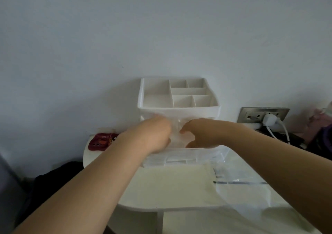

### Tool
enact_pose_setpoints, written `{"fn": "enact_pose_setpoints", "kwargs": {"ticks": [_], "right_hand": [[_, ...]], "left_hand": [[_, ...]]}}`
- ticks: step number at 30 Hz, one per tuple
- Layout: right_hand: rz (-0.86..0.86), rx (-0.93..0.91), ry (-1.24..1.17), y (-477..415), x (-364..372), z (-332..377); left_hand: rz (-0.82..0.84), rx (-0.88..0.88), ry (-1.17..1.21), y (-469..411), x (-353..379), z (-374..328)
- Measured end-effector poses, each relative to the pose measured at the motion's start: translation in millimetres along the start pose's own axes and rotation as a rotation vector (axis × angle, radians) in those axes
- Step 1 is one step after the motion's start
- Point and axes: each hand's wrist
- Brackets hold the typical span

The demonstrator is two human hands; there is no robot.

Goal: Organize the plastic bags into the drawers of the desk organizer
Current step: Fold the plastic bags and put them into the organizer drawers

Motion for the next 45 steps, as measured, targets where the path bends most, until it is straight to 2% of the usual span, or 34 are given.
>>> {"fn": "enact_pose_setpoints", "kwargs": {"ticks": [3, 8, 11, 15, 21, 27, 30, 33, 41, 45], "right_hand": [[0.017, -0.005, -0.027, -1.1, 2.0, -5.4], [0.025, 0.007, -0.071, -4.0, 0.0, -11.3], [0.026, 0.011, -0.08, -9.4, 0.8, -12.2], [0.029, 0.037, -0.124, -12.8, 4.0, -11.6], [-0.009, -0.021, -0.161, 13.4, -11.7, -5.7], [-0.132, -0.066, -0.058, 52.7, -15.5, -11.0], [-0.055, -0.063, 0.014, 60.5, -5.8, -19.6], [-0.053, -0.09, 0.127, 61.1, 2.6, -32.0], [-0.229, -0.183, 0.219, 47.5, 6.1, -44.3], [-0.38, -0.198, 0.106, 57.0, 7.9, -48.6]], "left_hand": [[0.201, -0.015, -0.052, -13.9, 3.3, 1.0], [0.304, -0.009, -0.119, -32.1, 7.2, 0.7], [0.383, -0.027, -0.04, -37.8, 8.2, -1.0], [0.401, 0.01, 0.169, -37.4, 8.0, -1.6], [0.387, -0.036, 0.111, -26.2, -1.0, -3.7], [0.271, -0.013, 0.15, -0.3, -15.5, -3.1], [0.211, -0.007, 0.173, 14.3, -10.3, -2.4], [0.127, -0.022, 0.079, 26.0, 0.1, -2.5], [-0.13, -0.021, 0.106, 32.1, 18.9, -2.5], [-0.277, 0.0, 0.082, 37.8, 20.1, -8.8]]}}
Point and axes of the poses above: each hand's wrist, its own y-axis away from the middle knuckle, its own x-axis out of the palm, z = x × y, and after that the axes turned 10 degrees about -y, right-handed
